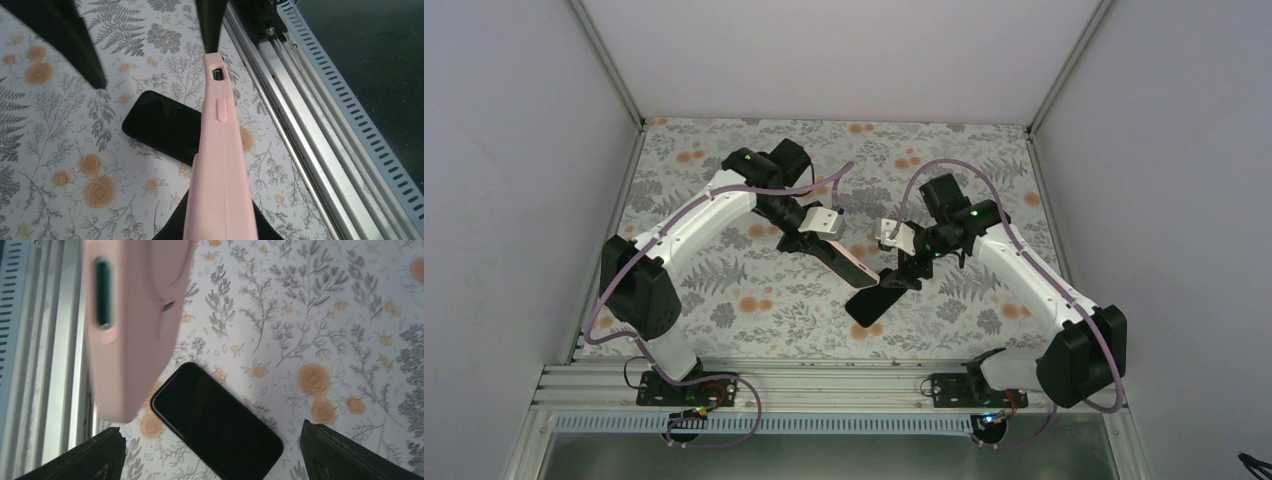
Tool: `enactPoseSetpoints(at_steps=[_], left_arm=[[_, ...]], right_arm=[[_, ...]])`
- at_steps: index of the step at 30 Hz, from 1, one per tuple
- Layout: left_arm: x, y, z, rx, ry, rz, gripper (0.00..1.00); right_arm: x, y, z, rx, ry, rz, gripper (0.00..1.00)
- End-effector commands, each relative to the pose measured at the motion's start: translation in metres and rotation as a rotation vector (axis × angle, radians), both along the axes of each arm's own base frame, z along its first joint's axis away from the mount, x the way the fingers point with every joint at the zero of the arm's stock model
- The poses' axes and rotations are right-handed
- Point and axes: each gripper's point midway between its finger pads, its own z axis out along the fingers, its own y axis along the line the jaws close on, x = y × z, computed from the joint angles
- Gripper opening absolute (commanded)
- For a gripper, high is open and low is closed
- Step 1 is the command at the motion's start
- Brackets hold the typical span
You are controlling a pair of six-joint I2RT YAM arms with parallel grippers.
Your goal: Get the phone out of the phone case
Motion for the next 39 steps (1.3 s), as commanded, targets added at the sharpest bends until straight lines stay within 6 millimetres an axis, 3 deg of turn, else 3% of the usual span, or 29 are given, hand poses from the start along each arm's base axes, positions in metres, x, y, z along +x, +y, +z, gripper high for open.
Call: enactPoseSetpoints(at_steps=[1, 6, 13, 29, 39], left_arm=[[0.006, -0.006, 0.010, -0.057, -0.012, 0.002, 0.02], [0.007, -0.007, 0.010, -0.058, -0.014, 0.005, 0.02], [0.006, -0.007, 0.010, -0.060, -0.007, 0.006, 0.02], [0.008, -0.009, 0.010, -0.063, -0.008, 0.007, 0.02], [0.008, -0.009, 0.011, -0.065, -0.010, 0.009, 0.02]], right_arm=[[-0.024, -0.010, -0.004, -0.040, 0.055, 0.002, 0.90], [-0.028, -0.011, 0.002, -0.032, 0.055, 0.003, 0.90], [-0.013, -0.003, 0.010, 0.011, 0.004, -0.027, 0.90], [-0.001, 0.008, 0.024, 0.067, -0.023, -0.028, 0.90], [0.002, 0.010, 0.023, 0.070, -0.017, -0.028, 0.89]])
